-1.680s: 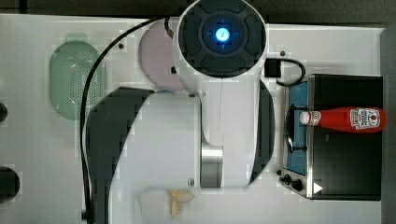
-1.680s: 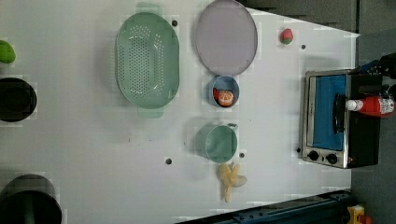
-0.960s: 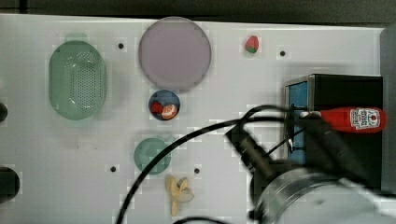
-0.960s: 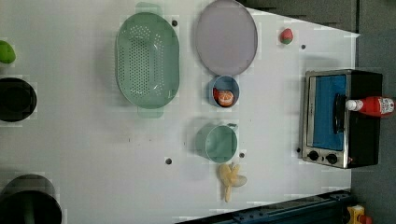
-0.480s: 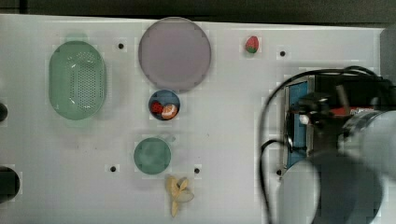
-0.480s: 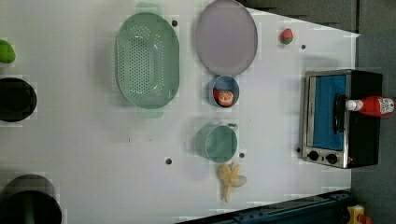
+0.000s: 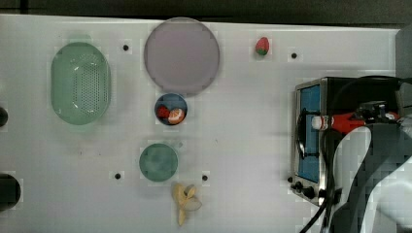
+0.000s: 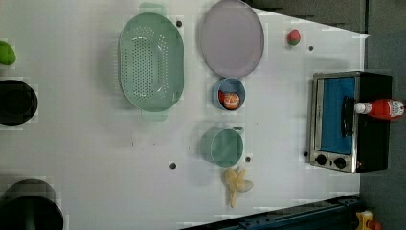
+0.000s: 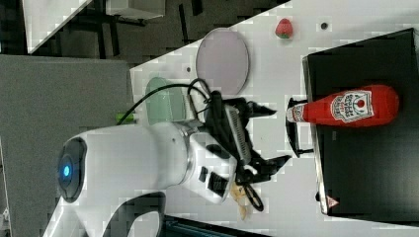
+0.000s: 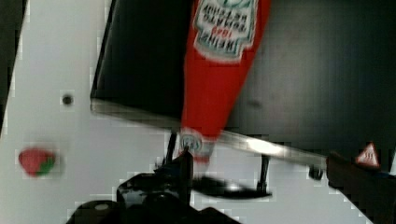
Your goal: Pick Ketchup from oven and place it on table.
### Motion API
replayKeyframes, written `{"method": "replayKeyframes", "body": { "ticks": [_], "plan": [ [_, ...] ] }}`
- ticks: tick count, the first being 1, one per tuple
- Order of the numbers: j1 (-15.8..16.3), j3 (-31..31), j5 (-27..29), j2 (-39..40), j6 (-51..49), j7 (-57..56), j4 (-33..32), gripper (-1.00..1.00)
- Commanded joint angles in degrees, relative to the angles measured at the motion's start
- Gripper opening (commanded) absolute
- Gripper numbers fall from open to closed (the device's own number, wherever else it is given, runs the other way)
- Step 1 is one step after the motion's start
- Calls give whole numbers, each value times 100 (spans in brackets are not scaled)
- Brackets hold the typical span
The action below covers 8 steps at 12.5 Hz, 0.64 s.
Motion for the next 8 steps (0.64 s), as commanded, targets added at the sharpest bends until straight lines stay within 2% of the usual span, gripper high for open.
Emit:
{"method": "replayKeyframes", "body": {
  "ticks": [1,4,7,8],
  "plan": [
    [-25,-231,118,397,453,223,291,100],
    [-135,-466,674,1019,814,223,515,100],
    [-265,-498,1466,1543,993,222,553,100],
    [-310,-501,1532,1680,1016,222,553,100]
  ]
}}
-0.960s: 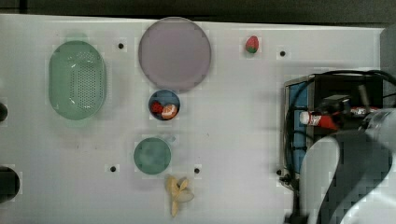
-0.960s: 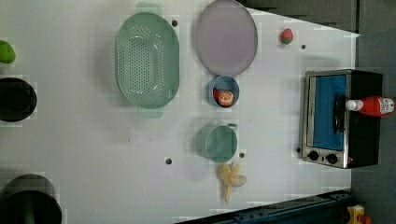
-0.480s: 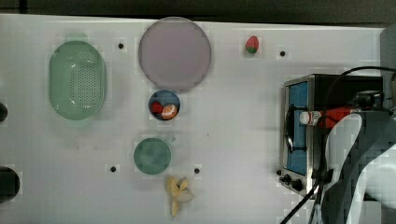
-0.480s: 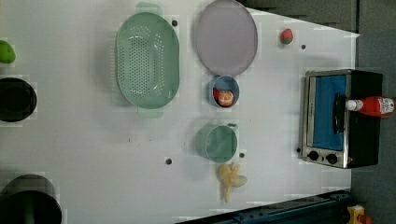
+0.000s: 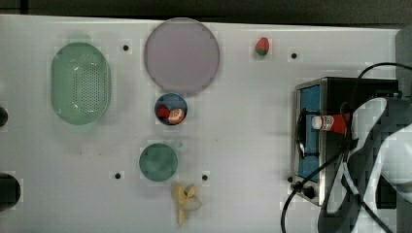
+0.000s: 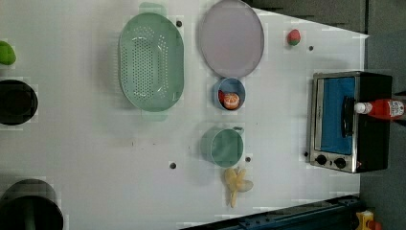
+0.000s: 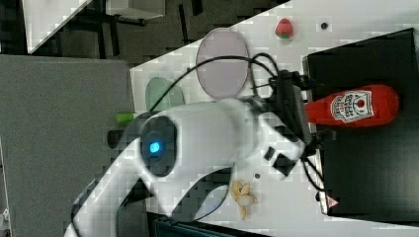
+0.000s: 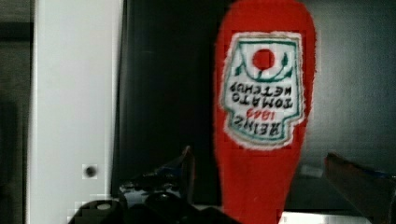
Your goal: Pick Ketchup from oven and place it on table.
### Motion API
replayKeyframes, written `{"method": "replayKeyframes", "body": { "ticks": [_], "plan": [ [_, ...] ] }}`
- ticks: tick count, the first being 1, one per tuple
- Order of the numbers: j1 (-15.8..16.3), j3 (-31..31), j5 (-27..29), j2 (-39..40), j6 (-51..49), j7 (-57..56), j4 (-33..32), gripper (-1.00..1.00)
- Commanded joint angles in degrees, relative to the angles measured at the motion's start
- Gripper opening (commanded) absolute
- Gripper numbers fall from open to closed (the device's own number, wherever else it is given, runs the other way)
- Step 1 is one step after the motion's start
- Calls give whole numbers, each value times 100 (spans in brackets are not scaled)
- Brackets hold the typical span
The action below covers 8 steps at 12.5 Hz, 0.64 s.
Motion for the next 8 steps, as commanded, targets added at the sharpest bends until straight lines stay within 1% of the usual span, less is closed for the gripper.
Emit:
{"method": "replayKeyframes", "body": {
  "ticks": [1,3,5,6,8],
  "plan": [
    [-229,11,198,347,73,222,205,100],
    [-253,18,199,517,360,222,204,100],
    [-276,20,231,639,406,221,173,100],
    [-275,34,289,667,412,222,164,93],
    [-285,23,308,697,556,221,161,44]
  ]
}}
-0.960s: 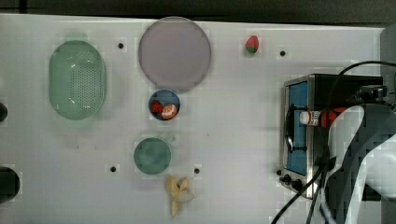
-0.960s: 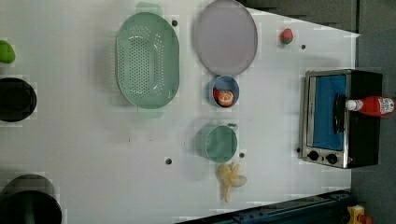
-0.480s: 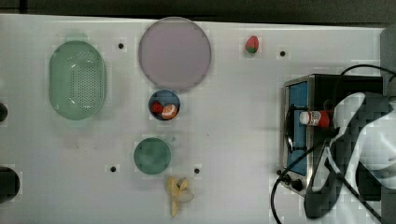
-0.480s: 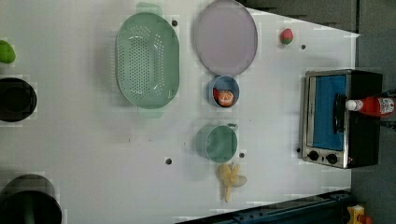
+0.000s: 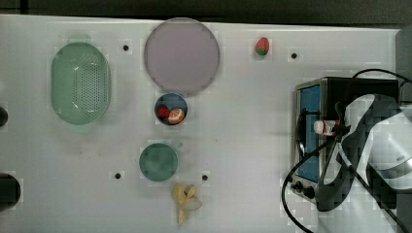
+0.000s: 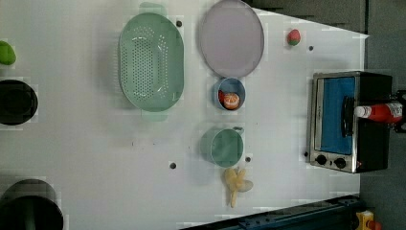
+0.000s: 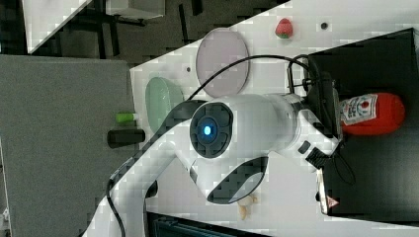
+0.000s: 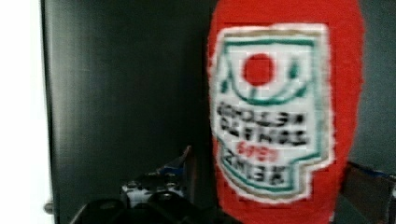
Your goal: Pick Ketchup from oven and place it on table.
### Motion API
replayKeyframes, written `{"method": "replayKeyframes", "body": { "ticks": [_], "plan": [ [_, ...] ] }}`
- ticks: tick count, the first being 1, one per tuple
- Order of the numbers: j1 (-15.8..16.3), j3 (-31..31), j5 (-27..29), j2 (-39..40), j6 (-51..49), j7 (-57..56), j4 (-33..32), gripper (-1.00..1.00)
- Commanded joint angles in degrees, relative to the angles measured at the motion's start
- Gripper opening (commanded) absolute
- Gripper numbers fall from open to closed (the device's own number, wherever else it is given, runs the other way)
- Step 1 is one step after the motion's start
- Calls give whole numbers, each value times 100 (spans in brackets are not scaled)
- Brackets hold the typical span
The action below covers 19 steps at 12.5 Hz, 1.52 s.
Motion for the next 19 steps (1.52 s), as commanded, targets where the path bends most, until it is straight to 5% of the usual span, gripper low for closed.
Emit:
{"method": "replayKeyframes", "body": {
  "ticks": [1,5,8,12,19],
  "plan": [
    [-107,0,-41,-24,259,222,135,26],
    [-115,-18,-45,-70,129,222,236,27],
    [-12,16,-131,-371,-987,136,981,26],
    [483,145,-417,-854,-2434,136,1954,26],
    [1414,1334,-422,-1405,-3276,136,2034,27]
  ]
}}
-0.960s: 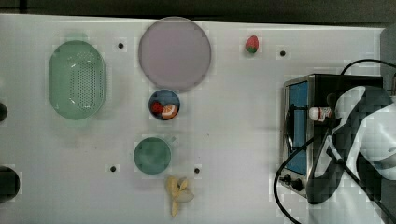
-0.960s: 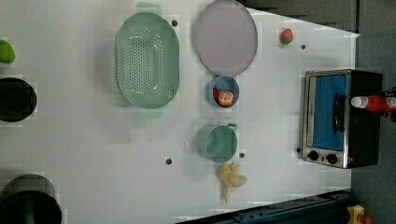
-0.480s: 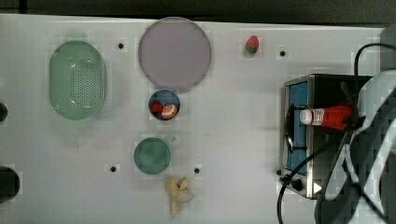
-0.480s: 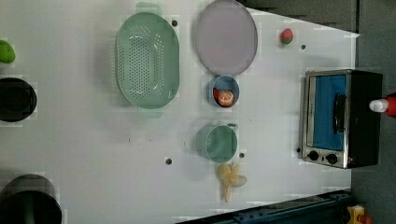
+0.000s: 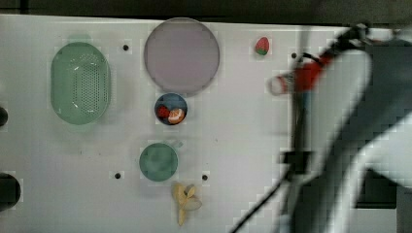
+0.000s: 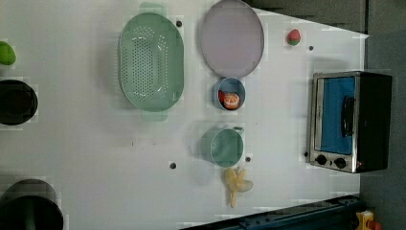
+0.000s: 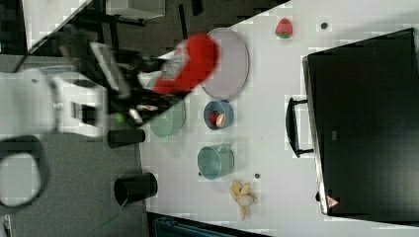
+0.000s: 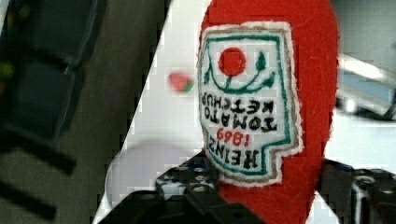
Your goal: Pick Ketchup from oven and place it on table.
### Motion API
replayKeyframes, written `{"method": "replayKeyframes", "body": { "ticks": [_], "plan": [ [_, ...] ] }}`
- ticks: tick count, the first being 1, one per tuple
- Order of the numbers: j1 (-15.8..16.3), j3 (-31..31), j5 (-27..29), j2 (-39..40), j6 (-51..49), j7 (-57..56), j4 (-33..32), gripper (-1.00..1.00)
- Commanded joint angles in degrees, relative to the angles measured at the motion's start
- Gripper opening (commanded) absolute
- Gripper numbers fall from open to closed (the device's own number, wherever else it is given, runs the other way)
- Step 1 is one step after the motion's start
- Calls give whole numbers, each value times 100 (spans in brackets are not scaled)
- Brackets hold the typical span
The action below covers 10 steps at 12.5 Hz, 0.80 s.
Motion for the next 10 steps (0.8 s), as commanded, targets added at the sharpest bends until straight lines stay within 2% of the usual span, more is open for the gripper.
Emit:
{"method": "replayKeyframes", "body": {
  "ticks": [1,5,7,10],
  "plan": [
    [573,510,-52,179,-677,136,-17,27],
    [882,923,-644,183,-557,146,-822,27],
    [960,996,-849,184,-137,153,-1481,26],
    [1001,1003,-847,209,845,160,-2609,27]
  ]
}}
